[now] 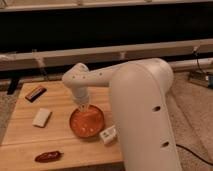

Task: Push the ceramic bowl across the table

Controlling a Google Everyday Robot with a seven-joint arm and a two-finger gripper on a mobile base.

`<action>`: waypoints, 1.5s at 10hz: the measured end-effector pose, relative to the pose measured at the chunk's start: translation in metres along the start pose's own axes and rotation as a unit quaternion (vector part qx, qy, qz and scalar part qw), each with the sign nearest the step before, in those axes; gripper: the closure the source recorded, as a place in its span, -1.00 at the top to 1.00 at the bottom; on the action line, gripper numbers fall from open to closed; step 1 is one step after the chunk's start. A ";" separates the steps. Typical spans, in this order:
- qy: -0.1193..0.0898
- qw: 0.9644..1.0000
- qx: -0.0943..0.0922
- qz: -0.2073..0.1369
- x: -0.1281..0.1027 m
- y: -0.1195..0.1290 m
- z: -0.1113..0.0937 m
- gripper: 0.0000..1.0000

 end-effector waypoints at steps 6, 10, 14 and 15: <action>0.002 1.000 -0.007 0.007 -0.007 -0.014 0.016 0.57; 0.008 1.000 -0.007 0.016 -0.019 -0.028 0.027 0.60; 0.014 1.000 0.004 0.026 -0.032 -0.046 0.039 0.60; 0.013 0.999 0.009 0.030 -0.036 -0.052 0.040 0.60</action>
